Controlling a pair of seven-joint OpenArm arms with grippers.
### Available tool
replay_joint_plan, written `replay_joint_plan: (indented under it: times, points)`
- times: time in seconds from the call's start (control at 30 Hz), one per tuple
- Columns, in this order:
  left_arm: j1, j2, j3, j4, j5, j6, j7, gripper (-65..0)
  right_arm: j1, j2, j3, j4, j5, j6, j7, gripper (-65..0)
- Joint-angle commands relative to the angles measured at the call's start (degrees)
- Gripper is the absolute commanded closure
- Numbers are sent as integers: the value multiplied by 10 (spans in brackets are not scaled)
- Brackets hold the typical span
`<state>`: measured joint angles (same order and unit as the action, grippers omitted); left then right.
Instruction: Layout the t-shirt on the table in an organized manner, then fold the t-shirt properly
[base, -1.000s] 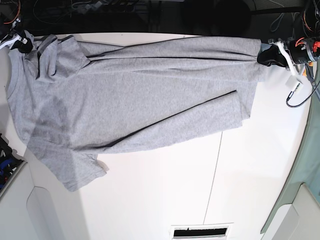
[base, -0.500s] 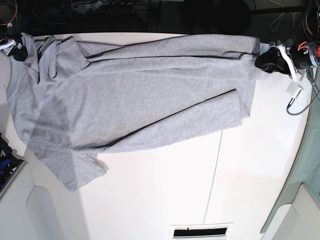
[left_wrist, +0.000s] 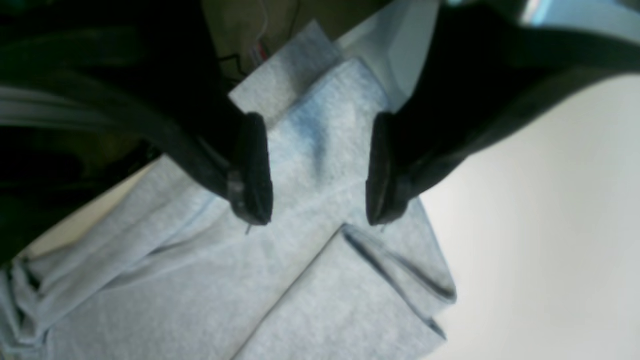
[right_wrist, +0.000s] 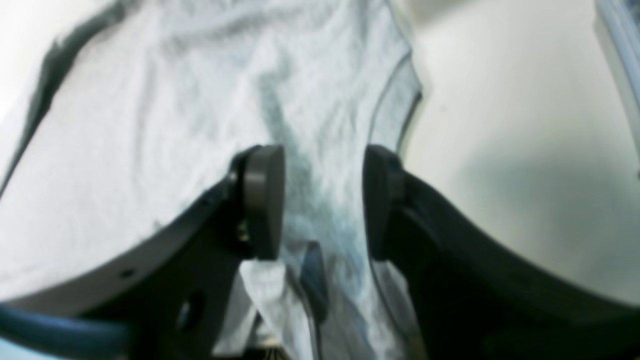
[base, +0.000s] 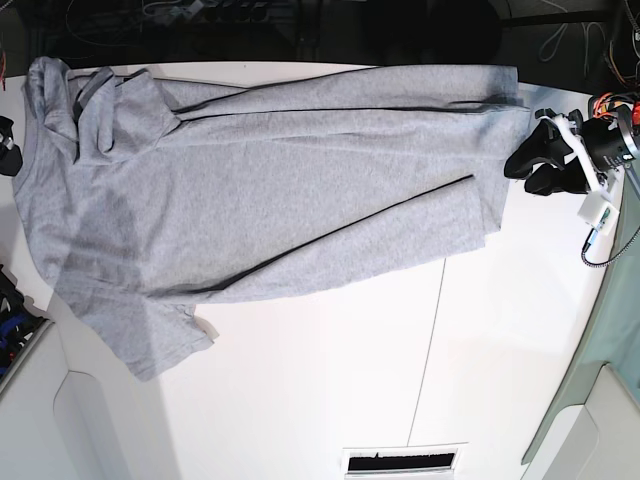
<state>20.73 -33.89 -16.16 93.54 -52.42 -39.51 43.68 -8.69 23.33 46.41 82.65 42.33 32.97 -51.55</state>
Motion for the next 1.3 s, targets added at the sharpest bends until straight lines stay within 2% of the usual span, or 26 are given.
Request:
replay_joint_plan:
  times: [0.0,0.2,0.4,0.53,0.8,0.87,0.9,0.97,1.0,1.27]
  points:
    - [-19,-4,0,-8,-13,-3,-13,-338,16,14,4,10,7,2,12,-260]
    - [-112,35,37,-126,-6,-1,-12,-338,54,14,4,2,-20,2,21,-260]
    - [-176,50,95,-196,20,-1,-11,-338,104,14,4,-48,-33,-2,34,-261]
    - [-199,62,101,-229,50,25,-11,-338,133,16,4,-84,-33,-2,34,-261]
    - [-197,64,102,-239,62,24,-7,-337,149,16,-17,-92,-31,-2,36,-261]
    - [-198,64,102,-239,62,24,-7,-295,149,16,-27,-92,-32,-2,36,-261]
    - [-198,64,102,-239,62,24,-8,-232,149,16,-31,-92,-34,-2,36,-261]
    - [-198,64,102,-239,62,24,-16,-58,149,16,-41,-92,-36,-2,38,-261]
    - [-198,64,102,-239,62,24,-20,0,149,16,-45,-92,-36,-2,40,-261]
    - [-200,64,101,-229,59,24,-25,0,149,16,-52,-92,-42,-2,42,-261]
